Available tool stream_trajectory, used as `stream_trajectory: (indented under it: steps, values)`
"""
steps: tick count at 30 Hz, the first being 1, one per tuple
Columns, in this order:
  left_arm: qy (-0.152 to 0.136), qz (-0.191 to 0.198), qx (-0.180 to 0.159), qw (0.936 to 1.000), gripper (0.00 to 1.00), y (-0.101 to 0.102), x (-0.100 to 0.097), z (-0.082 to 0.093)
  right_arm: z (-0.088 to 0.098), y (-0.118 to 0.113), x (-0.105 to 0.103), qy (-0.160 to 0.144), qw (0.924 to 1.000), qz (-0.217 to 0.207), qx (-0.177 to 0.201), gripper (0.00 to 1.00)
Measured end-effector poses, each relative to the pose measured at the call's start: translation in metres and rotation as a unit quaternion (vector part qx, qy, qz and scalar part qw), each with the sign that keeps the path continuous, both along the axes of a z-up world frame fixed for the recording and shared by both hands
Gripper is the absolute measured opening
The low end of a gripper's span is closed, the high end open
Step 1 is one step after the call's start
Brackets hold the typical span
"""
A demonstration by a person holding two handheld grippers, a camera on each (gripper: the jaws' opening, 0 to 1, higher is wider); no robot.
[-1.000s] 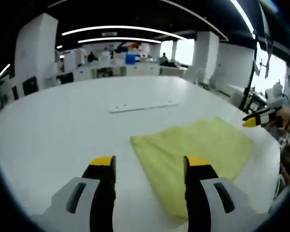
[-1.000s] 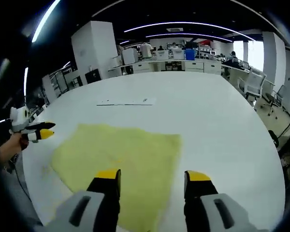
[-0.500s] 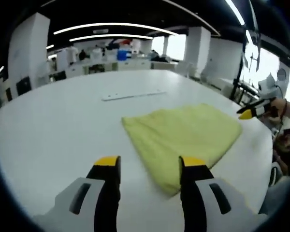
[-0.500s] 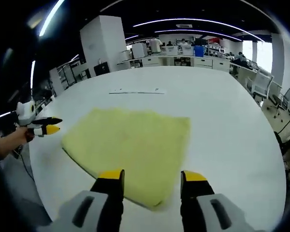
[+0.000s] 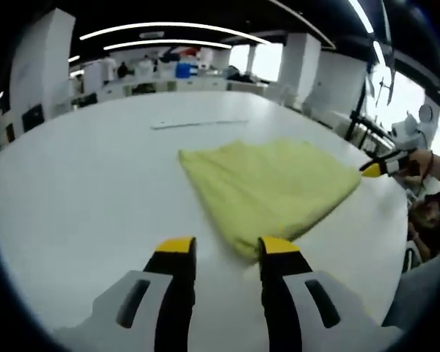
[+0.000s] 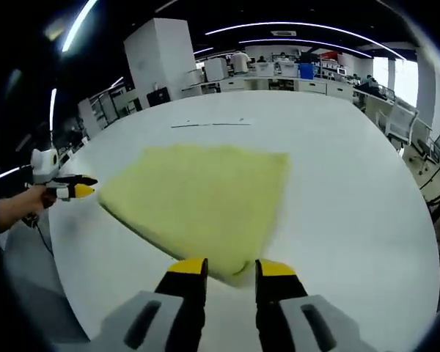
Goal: Fold the garment on the visible template until the final outline fits inside the template.
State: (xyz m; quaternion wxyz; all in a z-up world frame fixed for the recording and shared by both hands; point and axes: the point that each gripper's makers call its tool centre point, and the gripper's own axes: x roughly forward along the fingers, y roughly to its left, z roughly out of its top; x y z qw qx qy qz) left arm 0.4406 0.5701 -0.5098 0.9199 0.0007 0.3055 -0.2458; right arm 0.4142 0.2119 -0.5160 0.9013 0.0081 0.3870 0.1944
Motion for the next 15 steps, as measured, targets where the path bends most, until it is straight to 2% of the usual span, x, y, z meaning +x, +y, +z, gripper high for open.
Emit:
stream_trajectory:
  steps: [12, 15]
  values:
    - [0.026, 0.006, -0.017, 0.9995, 0.2, -0.007, -0.008, -0.013, -0.011, -0.004, -0.008, 0.005, 0.9999, -0.012, 0.004, 0.08]
    - [0.029, 0.005, -0.018, 0.9994, 0.19, -0.009, -0.008, -0.015, -0.011, -0.004, -0.007, 0.002, 0.9997, -0.019, 0.016, 0.06]
